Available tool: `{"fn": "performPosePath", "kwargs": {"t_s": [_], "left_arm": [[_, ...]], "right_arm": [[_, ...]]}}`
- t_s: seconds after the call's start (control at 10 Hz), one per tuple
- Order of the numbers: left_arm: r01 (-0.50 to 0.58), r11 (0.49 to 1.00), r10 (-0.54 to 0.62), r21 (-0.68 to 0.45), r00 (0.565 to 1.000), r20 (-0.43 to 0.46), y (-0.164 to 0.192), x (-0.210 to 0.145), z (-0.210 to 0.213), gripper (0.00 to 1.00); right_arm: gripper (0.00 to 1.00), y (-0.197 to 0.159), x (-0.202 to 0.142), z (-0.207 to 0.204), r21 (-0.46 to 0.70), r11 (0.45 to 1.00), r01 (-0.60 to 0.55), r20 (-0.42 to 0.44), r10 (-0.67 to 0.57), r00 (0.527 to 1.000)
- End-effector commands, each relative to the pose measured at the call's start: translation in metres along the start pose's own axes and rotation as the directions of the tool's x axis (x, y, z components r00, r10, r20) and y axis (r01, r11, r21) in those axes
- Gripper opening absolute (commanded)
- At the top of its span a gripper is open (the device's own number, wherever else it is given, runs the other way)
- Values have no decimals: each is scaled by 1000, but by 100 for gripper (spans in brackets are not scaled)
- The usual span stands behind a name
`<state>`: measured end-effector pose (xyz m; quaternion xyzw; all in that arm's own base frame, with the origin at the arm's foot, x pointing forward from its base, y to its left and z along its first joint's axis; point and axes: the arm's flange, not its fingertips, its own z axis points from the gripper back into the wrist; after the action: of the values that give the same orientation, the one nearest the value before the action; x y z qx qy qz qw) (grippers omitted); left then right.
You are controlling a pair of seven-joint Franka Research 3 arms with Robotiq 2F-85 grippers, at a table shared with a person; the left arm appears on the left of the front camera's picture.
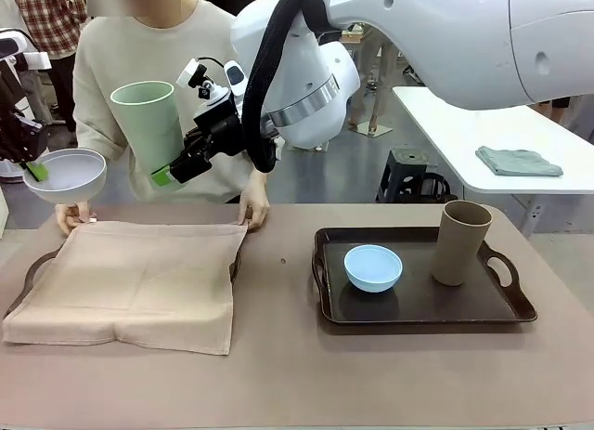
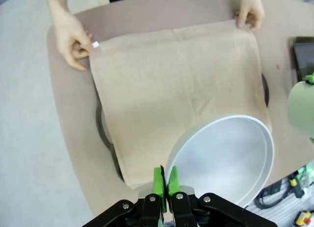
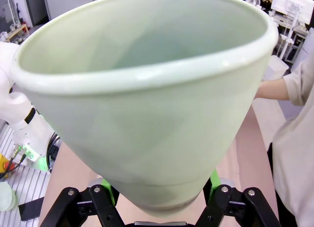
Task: Set up a tray with a mat and arrange the tableware.
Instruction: Place the Picnic Bowl and Reusable plastic cup back onto the Handle tray in front of the human's position.
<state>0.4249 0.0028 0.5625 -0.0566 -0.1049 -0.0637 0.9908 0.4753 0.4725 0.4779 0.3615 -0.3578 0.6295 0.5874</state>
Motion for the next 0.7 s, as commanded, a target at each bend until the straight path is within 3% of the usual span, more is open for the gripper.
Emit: {"fn": "performPosePath", "kwargs": {"t_s": [0.0, 0.5, 0.6], "left_arm": [[6, 1000, -6, 4, 1000, 2, -1, -1, -1, 0], [6, 1000, -6, 4, 1000, 2, -1, -1, -1, 0], [0, 1000, 0, 0, 1000, 0, 0, 0, 0, 4]], "right_arm": [[0, -1, 2, 0, 4, 1000, -3, 2, 3, 1000], [0, -1, 2, 0, 4, 1000, -3, 2, 3, 1000], [78, 0, 0, 0, 0, 1000, 0, 0, 0, 1000]]}}
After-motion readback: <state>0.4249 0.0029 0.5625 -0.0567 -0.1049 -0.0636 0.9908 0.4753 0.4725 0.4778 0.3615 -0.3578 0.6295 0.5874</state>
